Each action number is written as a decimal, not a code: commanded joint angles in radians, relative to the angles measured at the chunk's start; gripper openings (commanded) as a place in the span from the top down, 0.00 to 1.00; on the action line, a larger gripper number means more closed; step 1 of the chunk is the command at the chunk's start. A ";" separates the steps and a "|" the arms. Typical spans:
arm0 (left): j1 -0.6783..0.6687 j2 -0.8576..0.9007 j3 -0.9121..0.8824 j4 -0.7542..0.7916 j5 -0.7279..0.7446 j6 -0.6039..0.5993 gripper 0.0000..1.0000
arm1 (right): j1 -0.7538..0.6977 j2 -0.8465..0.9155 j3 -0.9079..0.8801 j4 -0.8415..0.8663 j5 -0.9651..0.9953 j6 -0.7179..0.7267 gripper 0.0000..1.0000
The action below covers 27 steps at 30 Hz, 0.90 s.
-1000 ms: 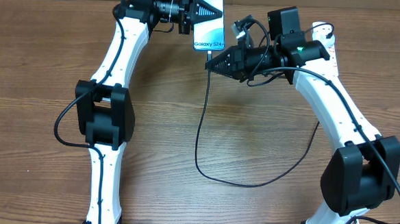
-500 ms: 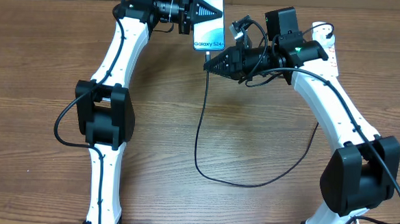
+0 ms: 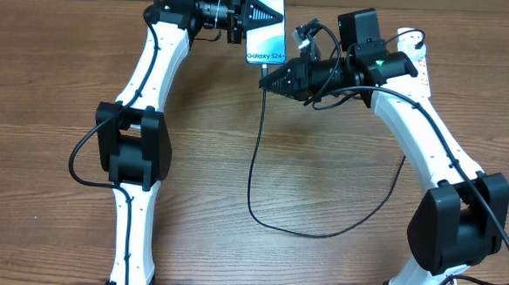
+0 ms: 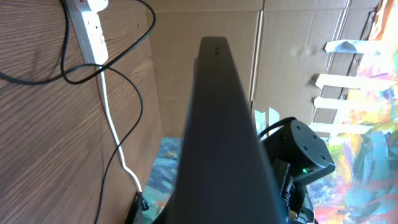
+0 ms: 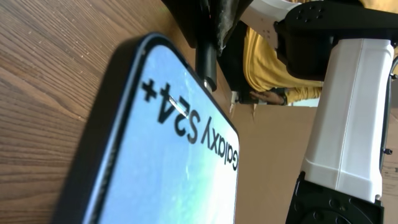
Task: Plug charger to phone and switch on socket
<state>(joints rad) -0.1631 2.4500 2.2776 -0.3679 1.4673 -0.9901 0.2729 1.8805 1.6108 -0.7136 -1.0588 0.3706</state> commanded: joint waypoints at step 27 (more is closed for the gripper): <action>-0.003 -0.030 0.028 0.006 0.044 -0.005 0.96 | -0.010 -0.021 0.023 0.012 -0.015 0.004 0.96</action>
<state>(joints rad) -0.1631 2.4500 2.2776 -0.3672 1.4651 -0.9932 0.2581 1.8801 1.6108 -0.7174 -1.0760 0.3706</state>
